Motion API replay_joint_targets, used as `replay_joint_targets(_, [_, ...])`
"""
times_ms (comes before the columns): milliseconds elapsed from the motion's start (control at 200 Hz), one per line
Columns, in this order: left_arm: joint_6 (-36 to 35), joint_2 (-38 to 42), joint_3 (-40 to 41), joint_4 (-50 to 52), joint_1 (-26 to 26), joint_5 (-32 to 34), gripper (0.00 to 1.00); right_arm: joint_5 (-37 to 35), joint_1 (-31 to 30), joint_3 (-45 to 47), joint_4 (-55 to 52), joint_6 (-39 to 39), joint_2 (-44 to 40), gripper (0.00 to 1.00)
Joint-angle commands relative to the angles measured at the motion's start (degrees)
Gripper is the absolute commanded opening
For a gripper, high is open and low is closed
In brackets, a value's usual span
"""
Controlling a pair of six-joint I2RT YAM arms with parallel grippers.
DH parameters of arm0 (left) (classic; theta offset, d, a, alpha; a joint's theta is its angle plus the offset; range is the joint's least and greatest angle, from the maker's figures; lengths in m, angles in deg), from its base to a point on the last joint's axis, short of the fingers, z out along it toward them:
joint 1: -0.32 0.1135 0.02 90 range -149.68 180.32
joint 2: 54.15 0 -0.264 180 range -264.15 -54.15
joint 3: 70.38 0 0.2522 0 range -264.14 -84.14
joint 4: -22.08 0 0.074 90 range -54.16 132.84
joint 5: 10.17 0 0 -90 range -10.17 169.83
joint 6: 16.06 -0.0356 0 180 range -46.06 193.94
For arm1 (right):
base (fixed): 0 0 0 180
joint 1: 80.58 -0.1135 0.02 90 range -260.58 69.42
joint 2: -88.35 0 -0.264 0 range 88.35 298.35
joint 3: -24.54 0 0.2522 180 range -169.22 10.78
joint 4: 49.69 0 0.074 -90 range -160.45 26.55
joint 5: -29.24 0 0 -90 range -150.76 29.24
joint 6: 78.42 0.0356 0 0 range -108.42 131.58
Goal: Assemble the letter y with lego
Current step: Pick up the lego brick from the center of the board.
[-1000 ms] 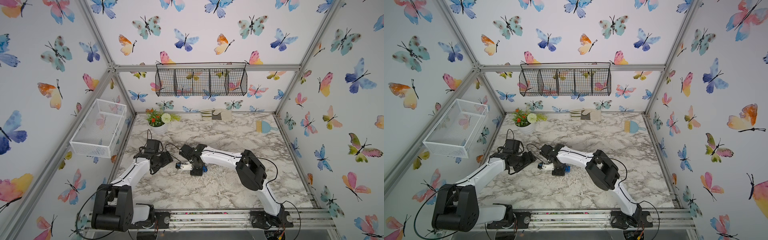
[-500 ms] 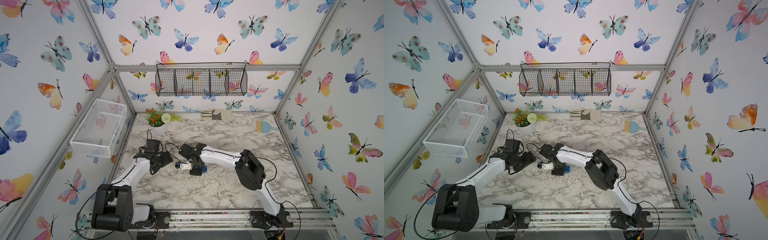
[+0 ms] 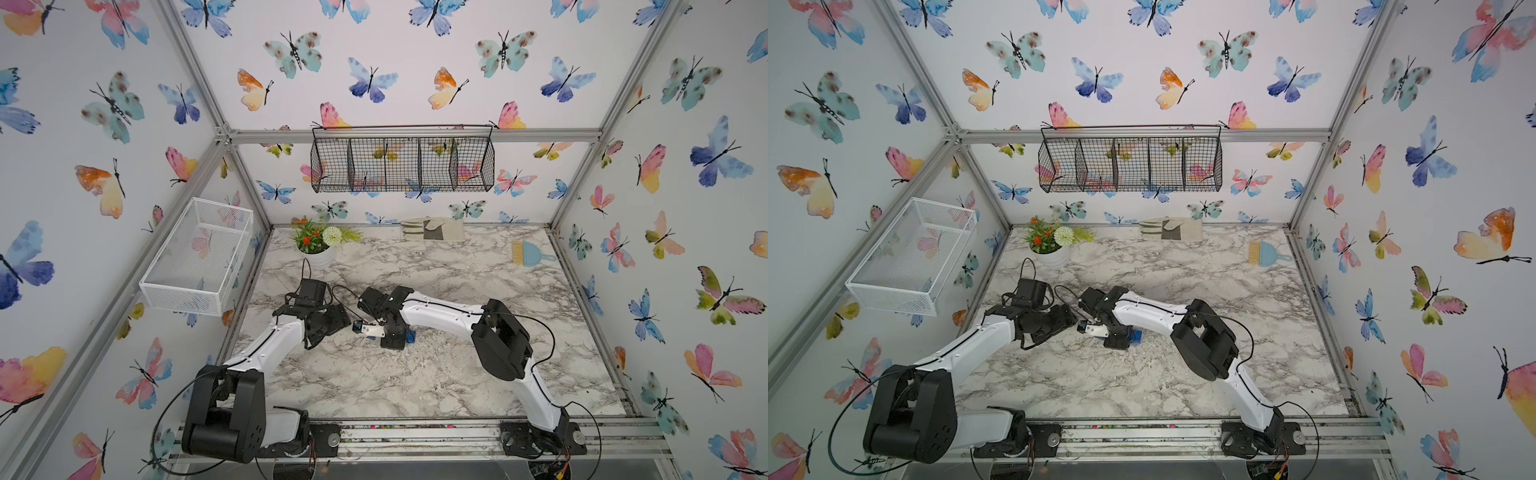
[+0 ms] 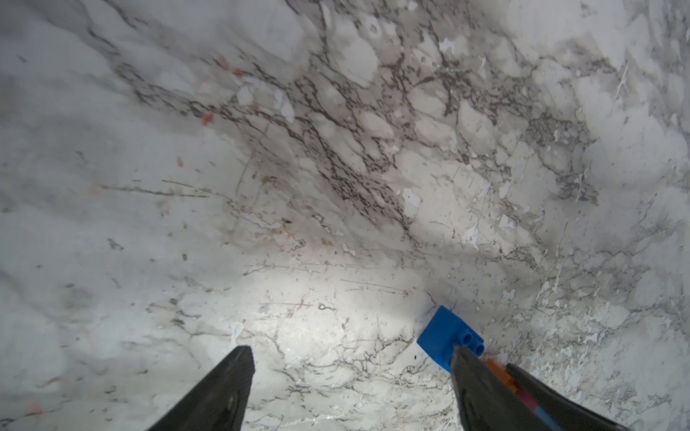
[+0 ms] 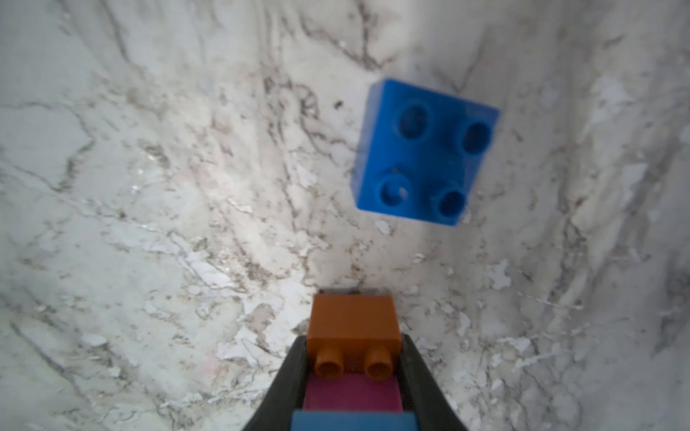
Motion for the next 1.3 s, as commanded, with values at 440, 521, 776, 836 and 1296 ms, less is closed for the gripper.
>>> replay_joint_targets(440, [-4.3,-18.2,-10.4,0.1,-21.2,15.0,0.74,-8.8,10.8,5.6,0.4,13.0,-11.8,0.16])
replay_joint_targets(521, [-4.2,-18.4,-10.7,0.0,-22.2,14.9,0.72,-9.2,11.2,5.9,0.7,13.9,-11.9,0.16])
replay_joint_targets(776, [-2.1,-18.7,-10.2,-0.1,-25.5,13.5,0.72,-8.1,11.7,6.5,1.5,13.5,-13.2,0.17])
replay_joint_targets(836, [-1.5,-18.2,-9.5,-0.2,-26.5,13.5,0.72,-8.2,11.7,6.5,1.4,13.4,-13.2,0.18])
replay_joint_targets(1296, [0.3,-12.6,-11.5,2.4,-27.3,16.5,0.81,4.0,11.5,8.0,3.6,4.9,-13.7,0.17])
